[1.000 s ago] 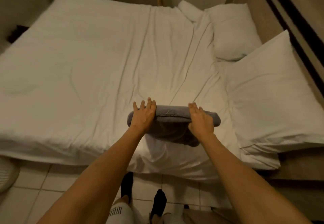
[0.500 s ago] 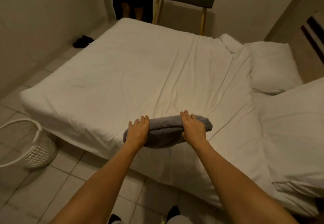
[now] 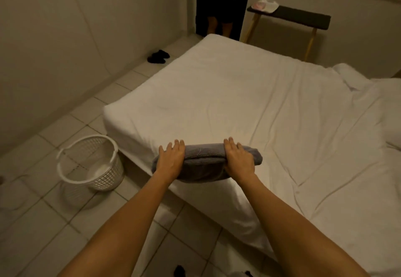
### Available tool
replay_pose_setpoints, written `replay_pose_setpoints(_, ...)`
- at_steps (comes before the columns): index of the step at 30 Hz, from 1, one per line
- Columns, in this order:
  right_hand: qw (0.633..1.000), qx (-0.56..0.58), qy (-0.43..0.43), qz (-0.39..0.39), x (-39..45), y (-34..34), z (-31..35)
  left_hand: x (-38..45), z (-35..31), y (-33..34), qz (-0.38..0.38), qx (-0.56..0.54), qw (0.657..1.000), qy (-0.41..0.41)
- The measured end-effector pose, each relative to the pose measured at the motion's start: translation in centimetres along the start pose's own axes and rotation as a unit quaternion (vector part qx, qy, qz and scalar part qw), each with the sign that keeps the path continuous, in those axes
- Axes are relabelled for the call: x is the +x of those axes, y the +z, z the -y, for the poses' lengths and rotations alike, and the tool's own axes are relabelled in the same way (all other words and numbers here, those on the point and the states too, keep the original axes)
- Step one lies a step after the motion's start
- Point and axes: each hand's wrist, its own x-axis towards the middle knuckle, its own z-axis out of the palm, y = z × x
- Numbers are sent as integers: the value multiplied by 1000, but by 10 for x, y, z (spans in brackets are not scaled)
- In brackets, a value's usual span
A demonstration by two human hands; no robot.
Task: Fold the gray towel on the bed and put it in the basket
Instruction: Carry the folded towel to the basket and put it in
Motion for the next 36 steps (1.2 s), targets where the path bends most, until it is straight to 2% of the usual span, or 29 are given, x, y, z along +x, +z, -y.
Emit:
replay_pose_setpoints(14, 979, -21, -199, 23, 110, 12, 203, -30, 197, 6, 26, -18, 980, -199)
replay_pose_setpoints(21, 961, -9, -268, 65, 170, 33, 291, -25, 280, 13, 52, -32, 961, -271)
replay_pose_setpoints(25, 952, -11, -301, 62, 197, 41, 340, -22, 326, 16, 53, -48, 950, -305)
replay_pose_setpoints(31, 946, -21, -318, 63, 223, 56, 418, -21, 409, 28, 73, -51, 945, -315)
replay_pose_setpoints(36, 957, -16, -280, 72, 234, 65, 479, -16, 478, 30, 83, -59, 955, -278)
